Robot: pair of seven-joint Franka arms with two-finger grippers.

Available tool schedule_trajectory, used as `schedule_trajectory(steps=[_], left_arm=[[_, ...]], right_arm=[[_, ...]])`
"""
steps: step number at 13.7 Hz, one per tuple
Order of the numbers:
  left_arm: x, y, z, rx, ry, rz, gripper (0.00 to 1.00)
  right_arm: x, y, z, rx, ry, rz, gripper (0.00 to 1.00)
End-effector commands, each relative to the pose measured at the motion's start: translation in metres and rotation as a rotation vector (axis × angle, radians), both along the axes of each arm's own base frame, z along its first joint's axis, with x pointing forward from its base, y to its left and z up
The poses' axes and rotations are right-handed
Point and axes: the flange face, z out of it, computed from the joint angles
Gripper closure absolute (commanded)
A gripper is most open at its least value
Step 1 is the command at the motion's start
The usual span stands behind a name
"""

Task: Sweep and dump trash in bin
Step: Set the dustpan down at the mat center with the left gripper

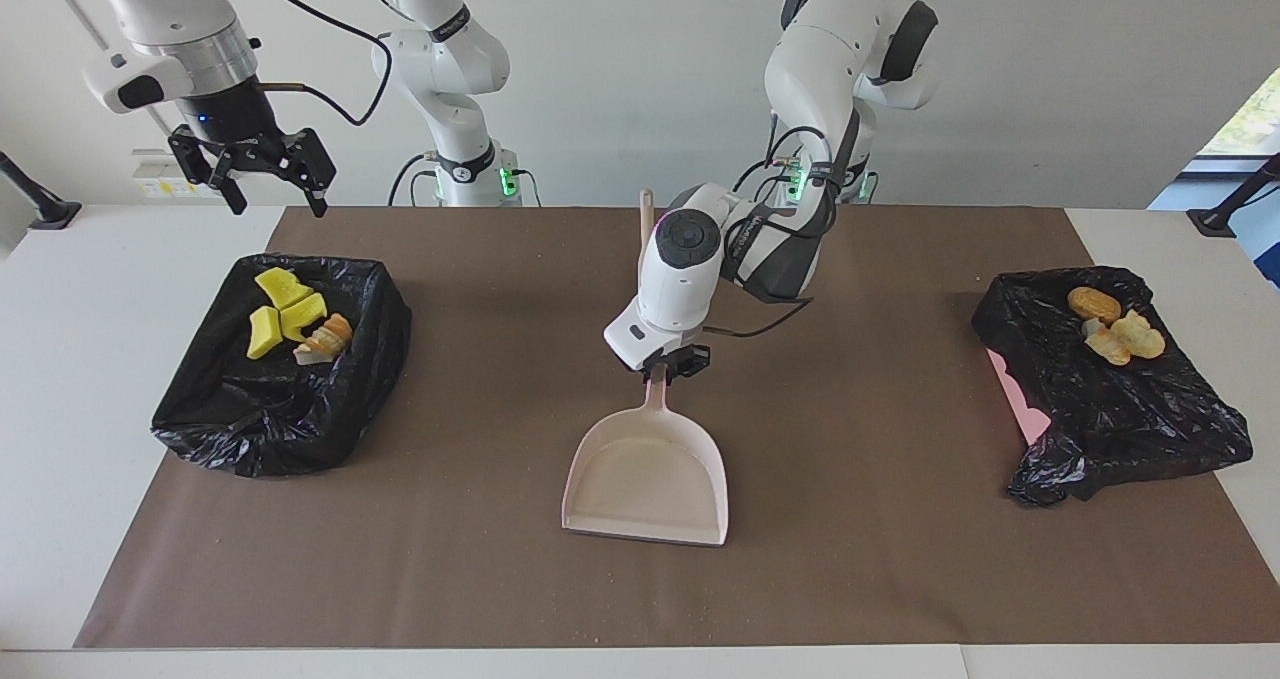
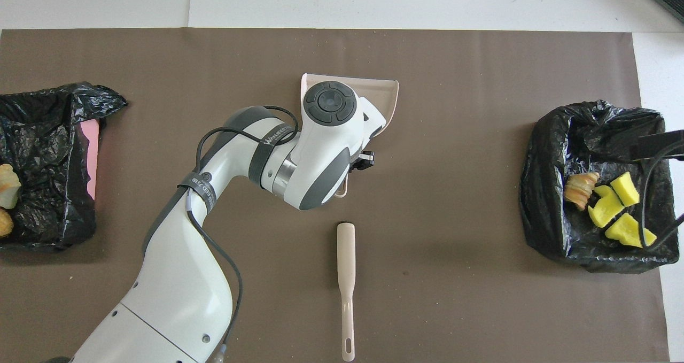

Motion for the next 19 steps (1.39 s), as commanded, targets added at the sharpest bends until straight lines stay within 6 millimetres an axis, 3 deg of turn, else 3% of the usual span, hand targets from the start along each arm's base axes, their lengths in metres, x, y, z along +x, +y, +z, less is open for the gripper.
schedule_trajectory(steps=[1,3,4,7,9,11,13,16,19], left_arm=[[-0.007,0.008,0.007,0.042,-0.03,-0.004,0.0],[-0.002,0.022,0.035,0.04,-0.052,0.003,0.0],[0.002,0.038,0.059,0.038,-0.062,0.019,0.0],[0.014,0.098,0.131,0.034,-0.091,0.064,0.0],[0.016,0.153,0.18,0.036,-0.109,0.034,0.0],[0.006,0.205,0.226,0.046,-0.11,-0.007,0.0],[-0.008,0.241,0.26,0.055,-0.108,-0.002,0.0],[-0.037,0.3,0.305,0.064,-0.119,-0.047,0.0],[-0.061,0.334,0.309,0.075,-0.104,-0.06,0.0]], right_arm=[[-0.005,-0.001,-0.001,-0.021,0.015,0.014,0.0],[-0.005,0.004,0.0,-0.018,0.014,0.028,0.0],[-0.004,0.007,0.002,-0.008,0.007,0.033,0.0],[-0.005,0.016,0.004,0.0,0.004,0.047,0.0],[-0.005,0.014,0.004,0.001,0.003,0.045,0.0],[-0.005,0.013,0.004,0.0,0.004,0.043,0.0],[-0.005,0.014,0.004,0.002,0.004,0.044,0.0],[-0.005,0.014,0.004,0.001,0.003,0.045,0.0],[-0.005,0.014,0.004,0.002,0.004,0.044,0.0]])
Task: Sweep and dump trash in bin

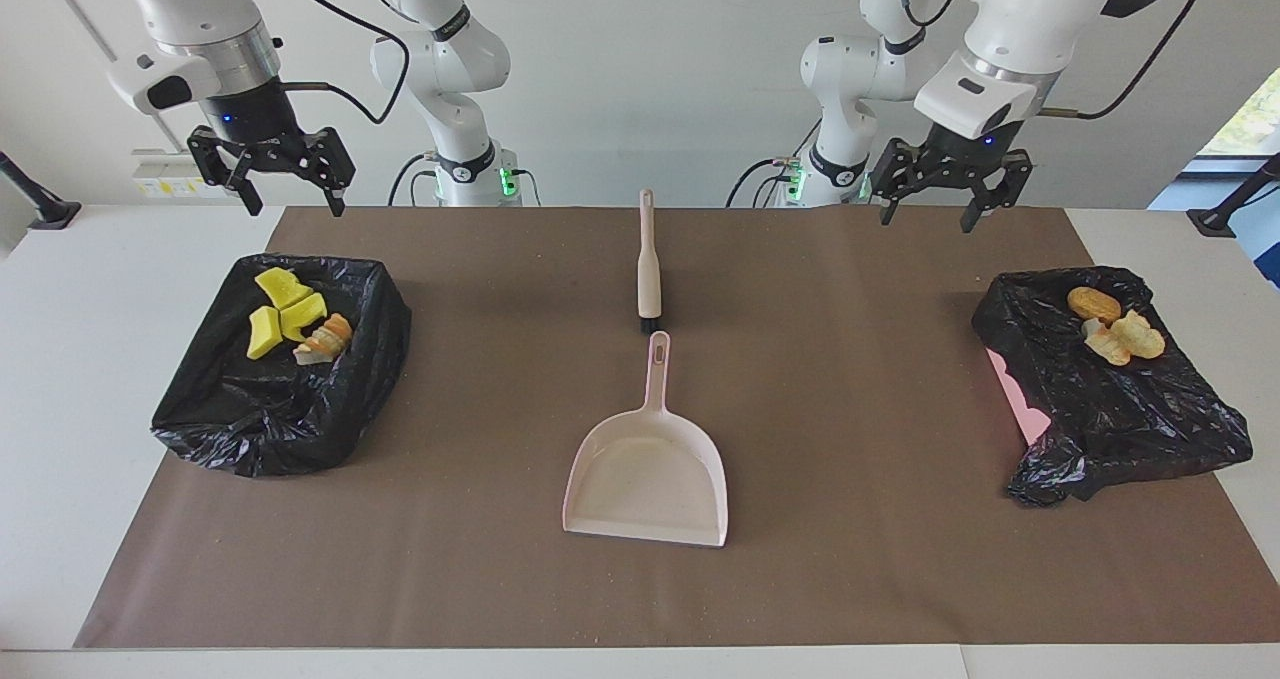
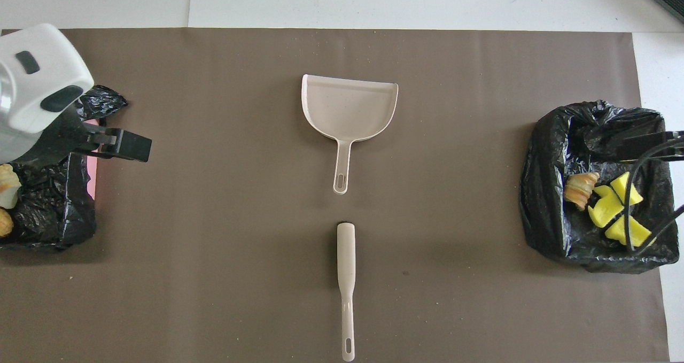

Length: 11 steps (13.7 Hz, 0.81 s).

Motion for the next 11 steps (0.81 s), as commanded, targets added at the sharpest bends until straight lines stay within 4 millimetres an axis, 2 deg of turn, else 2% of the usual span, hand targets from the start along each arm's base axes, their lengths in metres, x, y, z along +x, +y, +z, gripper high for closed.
schedule_trajectory(steps=[1,3,5,7,8,9,11], left_arm=[[-0.023,0.023,-0.011,0.025,0.021,-0.005,0.0],[-0.011,0.043,-0.004,0.015,0.014,-0.013,0.0],[-0.002,0.062,-0.009,0.02,0.064,0.014,0.0],[0.013,0.066,0.002,0.02,0.063,0.006,0.0],[0.024,0.068,0.001,0.02,0.068,0.009,0.0],[0.029,0.069,0.004,0.02,0.071,0.012,0.0],[0.026,0.071,0.008,0.019,0.069,0.016,0.0]], right_arm=[[-0.005,-0.002,0.003,0.0,0.005,0.011,0.0],[-0.005,-0.002,0.003,0.001,0.005,0.011,0.0],[-0.005,-0.001,0.003,0.0,0.005,0.013,0.0],[-0.005,-0.002,0.003,0.001,0.005,0.011,0.0],[-0.005,-0.002,0.003,0.001,0.005,0.011,0.0],[-0.005,-0.002,0.003,0.0,0.005,0.011,0.0],[-0.005,-0.002,0.003,0.0,0.005,0.011,0.0]])
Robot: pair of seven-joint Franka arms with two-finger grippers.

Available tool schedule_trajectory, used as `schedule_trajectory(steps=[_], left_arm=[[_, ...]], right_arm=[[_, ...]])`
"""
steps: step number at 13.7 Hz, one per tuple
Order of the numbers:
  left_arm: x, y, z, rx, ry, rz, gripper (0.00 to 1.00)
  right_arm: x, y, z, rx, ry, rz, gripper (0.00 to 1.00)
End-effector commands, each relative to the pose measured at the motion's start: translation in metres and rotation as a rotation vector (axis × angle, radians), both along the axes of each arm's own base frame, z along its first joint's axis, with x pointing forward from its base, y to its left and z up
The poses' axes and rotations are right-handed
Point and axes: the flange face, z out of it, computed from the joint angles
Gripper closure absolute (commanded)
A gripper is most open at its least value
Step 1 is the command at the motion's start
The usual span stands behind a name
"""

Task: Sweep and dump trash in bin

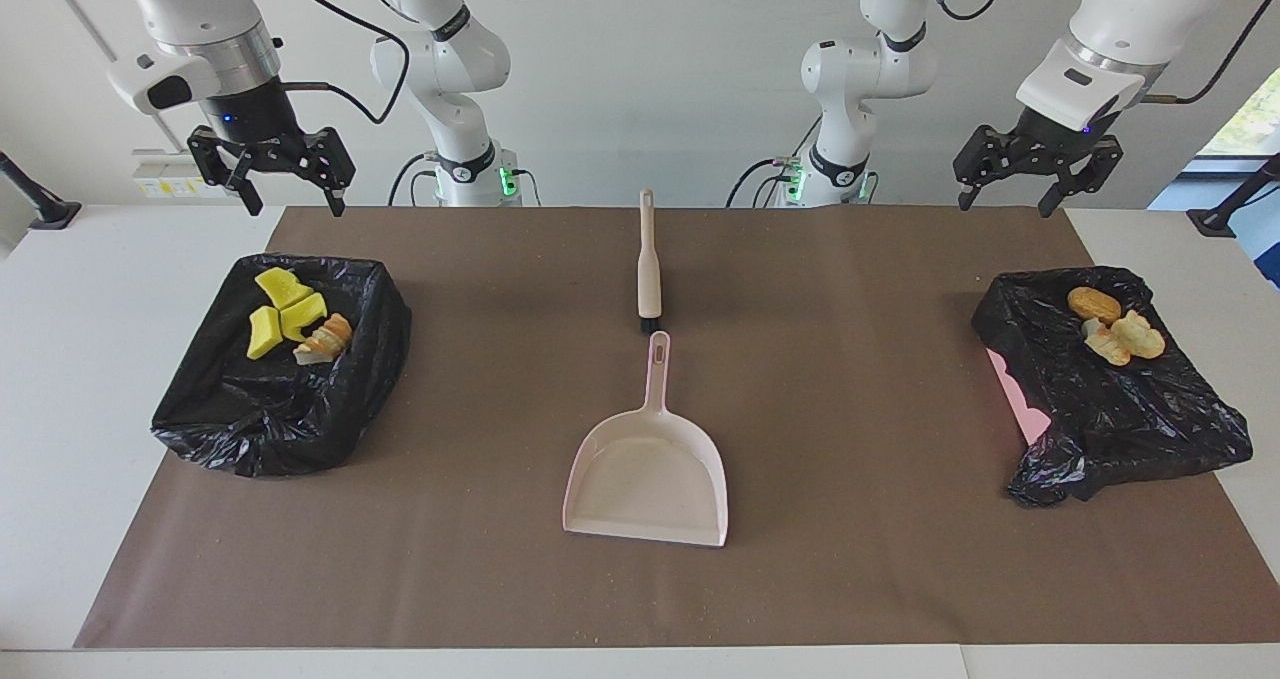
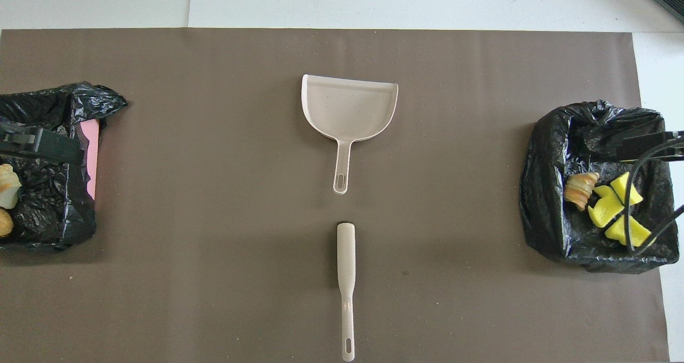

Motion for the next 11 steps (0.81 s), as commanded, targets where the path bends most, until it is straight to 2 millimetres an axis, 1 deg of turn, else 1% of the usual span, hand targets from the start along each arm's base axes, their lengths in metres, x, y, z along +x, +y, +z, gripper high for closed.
schedule_trajectory(steps=[1,5,8,9,11], left_arm=[[0.0031,0.0053,0.01,0.011,0.008,-0.004,0.0],[0.001,0.0045,0.0131,0.01,-0.004,-0.005,0.0],[-0.003,0.0061,0.0093,0.01,0.007,-0.001,0.0],[-0.0061,0.0054,0.0129,0.01,0.001,-0.003,0.0],[-0.006,0.0054,0.0115,0.01,0.004,-0.003,0.0]], right_arm=[[-0.0054,-0.002,0.0032,0.0,0.005,0.011,0.0],[-0.0054,-0.002,0.0032,0.0,0.005,0.011,0.0],[-0.0052,-0.002,0.0033,0.0,0.004,0.011,0.0],[-0.0054,-0.002,0.0032,0.0,0.005,0.011,0.0],[-0.0054,-0.002,0.0032,0.0,0.005,0.011,0.0]])
